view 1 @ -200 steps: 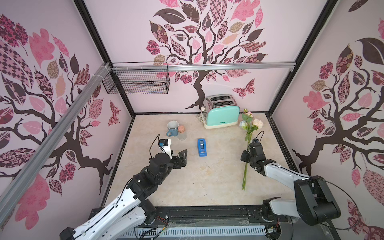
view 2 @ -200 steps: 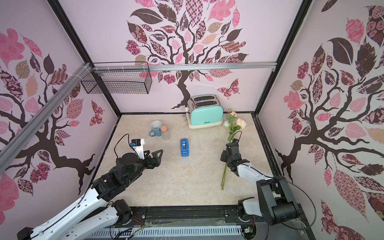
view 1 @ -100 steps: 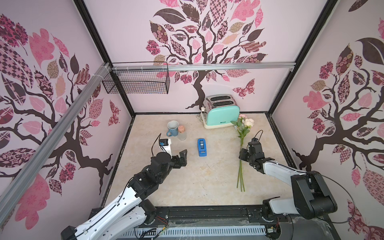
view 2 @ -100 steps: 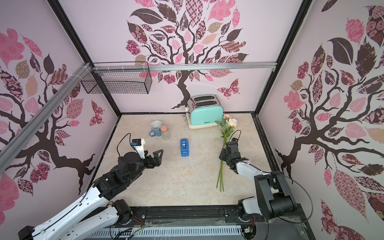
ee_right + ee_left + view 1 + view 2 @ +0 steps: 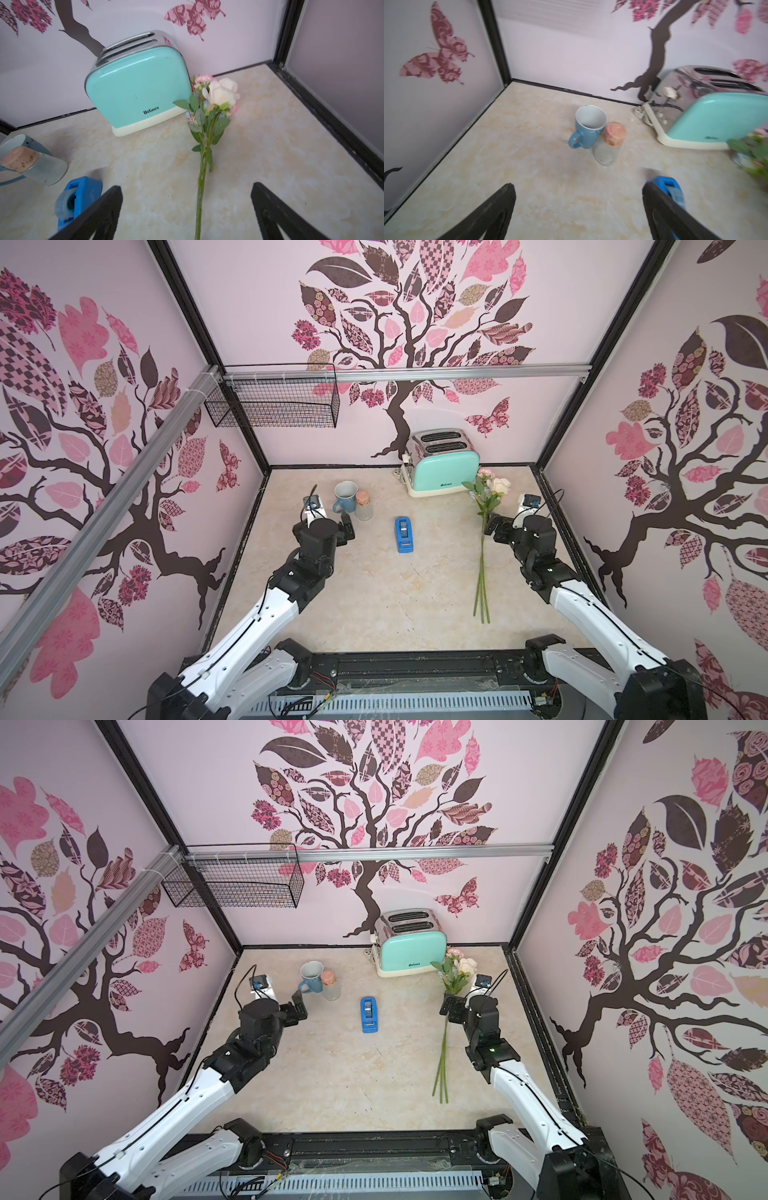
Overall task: Wrap bouquets with tape
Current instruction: Place the wrapped bouquet at the center of the board, then reset both arms
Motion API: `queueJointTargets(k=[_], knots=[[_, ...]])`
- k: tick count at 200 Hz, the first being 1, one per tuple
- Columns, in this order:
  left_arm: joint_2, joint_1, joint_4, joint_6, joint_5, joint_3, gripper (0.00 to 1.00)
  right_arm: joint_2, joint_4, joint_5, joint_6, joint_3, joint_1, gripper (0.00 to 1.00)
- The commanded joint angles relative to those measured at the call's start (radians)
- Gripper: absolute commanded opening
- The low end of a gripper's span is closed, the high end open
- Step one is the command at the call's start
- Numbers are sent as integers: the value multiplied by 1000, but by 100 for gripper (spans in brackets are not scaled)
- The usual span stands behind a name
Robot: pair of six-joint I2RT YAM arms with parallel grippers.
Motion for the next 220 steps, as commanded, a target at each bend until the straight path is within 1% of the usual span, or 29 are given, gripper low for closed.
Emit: queueJointTargets(k=[1, 13, 22, 47, 53, 59, 68, 83, 113, 117, 125, 142, 160, 171, 182, 198, 212, 220], knots=[[102, 170, 119, -34, -15, 3, 98, 11, 177, 84, -126, -13, -3, 100], [171, 247, 153, -39, -15, -10, 98, 27, 279, 117, -153, -45, -2, 100], [212, 290, 170, -13, -17, -13, 98, 50, 343, 150, -171, -65, -2, 100], [272, 354, 269, 101, -26, -64, 98, 146, 482, 210, -221, -121, -3, 100], [279, 357, 298, 137, -29, -89, 98, 171, 501, 220, -224, -132, -4, 100], [283, 357, 369, 174, -30, -118, 98, 196, 522, 222, -227, -143, -6, 100], [286, 357, 424, 202, -21, -151, 98, 236, 559, 214, -215, -166, -14, 100], [293, 357, 465, 234, 47, -189, 98, 307, 616, 179, -175, -202, -40, 100], [354, 357, 626, 269, 159, -251, 98, 462, 772, 152, -147, -255, -77, 100], [368, 357, 656, 267, 161, -260, 98, 461, 749, 157, -143, -243, -78, 100], [399, 357, 735, 264, 167, -287, 98, 453, 712, 114, -147, -233, -88, 100], [460, 357, 919, 292, 222, -348, 98, 495, 870, 89, -182, -275, -100, 100], [532, 361, 1042, 310, 265, -375, 98, 588, 987, 50, -166, -293, -125, 100], [549, 384, 1052, 296, 317, -387, 98, 593, 1009, 17, -177, -305, -125, 100], [579, 389, 1111, 301, 327, -393, 98, 600, 1023, 17, -176, -307, -126, 100], [554, 392, 1015, 291, 332, -370, 98, 601, 1016, 18, -176, -306, -127, 100], [570, 398, 1056, 288, 333, -373, 98, 606, 1029, 18, -177, -311, -127, 100], [564, 398, 1043, 289, 334, -373, 98, 612, 1060, 20, -178, -320, -127, 100]])
